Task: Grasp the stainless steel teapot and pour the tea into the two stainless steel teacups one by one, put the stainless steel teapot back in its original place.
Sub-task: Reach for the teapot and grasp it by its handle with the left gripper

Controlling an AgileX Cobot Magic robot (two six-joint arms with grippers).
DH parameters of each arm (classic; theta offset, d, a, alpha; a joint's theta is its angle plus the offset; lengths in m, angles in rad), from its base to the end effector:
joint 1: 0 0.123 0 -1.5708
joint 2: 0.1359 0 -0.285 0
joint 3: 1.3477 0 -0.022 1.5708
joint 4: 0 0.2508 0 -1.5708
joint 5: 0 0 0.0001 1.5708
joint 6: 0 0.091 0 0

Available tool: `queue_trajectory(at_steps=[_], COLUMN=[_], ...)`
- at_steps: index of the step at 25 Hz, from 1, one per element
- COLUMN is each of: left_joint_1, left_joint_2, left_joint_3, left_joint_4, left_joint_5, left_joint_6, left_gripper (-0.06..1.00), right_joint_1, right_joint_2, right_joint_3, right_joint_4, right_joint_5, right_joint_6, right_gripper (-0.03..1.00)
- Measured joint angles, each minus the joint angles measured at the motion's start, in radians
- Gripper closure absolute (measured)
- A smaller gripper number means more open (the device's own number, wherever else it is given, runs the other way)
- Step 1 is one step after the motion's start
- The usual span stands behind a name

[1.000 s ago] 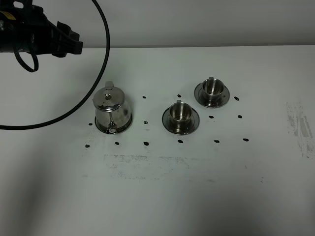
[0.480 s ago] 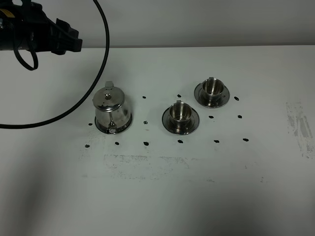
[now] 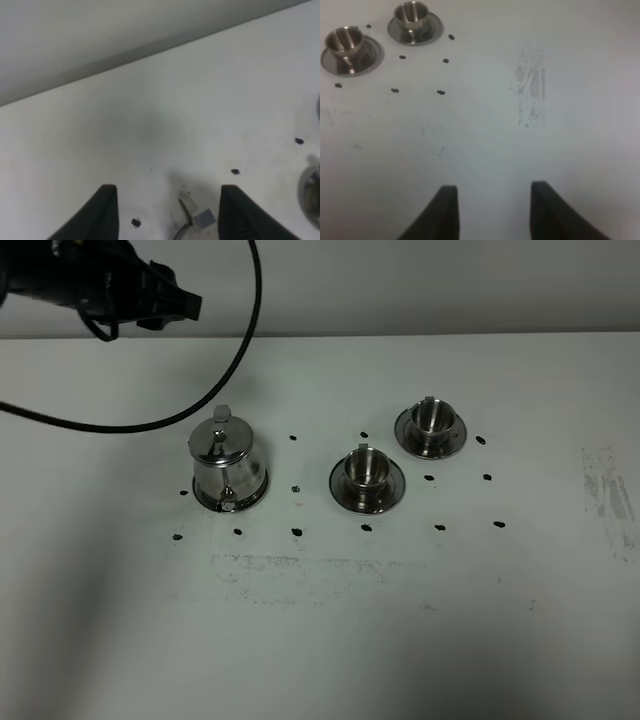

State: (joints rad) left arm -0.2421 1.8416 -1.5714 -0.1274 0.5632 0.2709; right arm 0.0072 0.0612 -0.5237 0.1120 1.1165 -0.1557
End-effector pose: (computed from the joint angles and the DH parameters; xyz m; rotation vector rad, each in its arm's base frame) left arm 0.4162 -0.1091 0.2993 0.4993 2.2597 -0.1187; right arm -0.0007 0.0091 0.2801 -0.1800 2.1247 0.0490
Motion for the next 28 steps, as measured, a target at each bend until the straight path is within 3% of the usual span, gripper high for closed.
queue_trajectory(at_steps=[4, 12, 18, 28], left_joint_1=[-0.03, -0.073, -0.088, -0.088], left_joint_2=[0.138, 0.305, 0.371, 0.374], left_joint_3=[-0.133, -0.226, -0.229, -0.23], left_joint_4=[0.099, 0.1, 0.057, 0.115], left_joint_5=[0.059, 0.039, 0.112, 0.176], left_joint_6=[-0.121, -0.228, -0.238, -0.243], left_gripper=[0.51, 0.51, 0.51, 0.51], right_joint_1=[0.0, 0.0, 0.0, 0.0], right_joint_2=[0.0, 0.0, 0.0, 0.0], right_joint_3=[0.0, 0.0, 0.0, 0.0], right_joint_4=[0.0, 0.0, 0.0, 0.0], right_joint_5=[0.0, 0.0, 0.0, 0.0], right_joint_6=[0.0, 0.0, 0.0, 0.0], right_gripper=[0.64, 0.64, 0.64, 0.64])
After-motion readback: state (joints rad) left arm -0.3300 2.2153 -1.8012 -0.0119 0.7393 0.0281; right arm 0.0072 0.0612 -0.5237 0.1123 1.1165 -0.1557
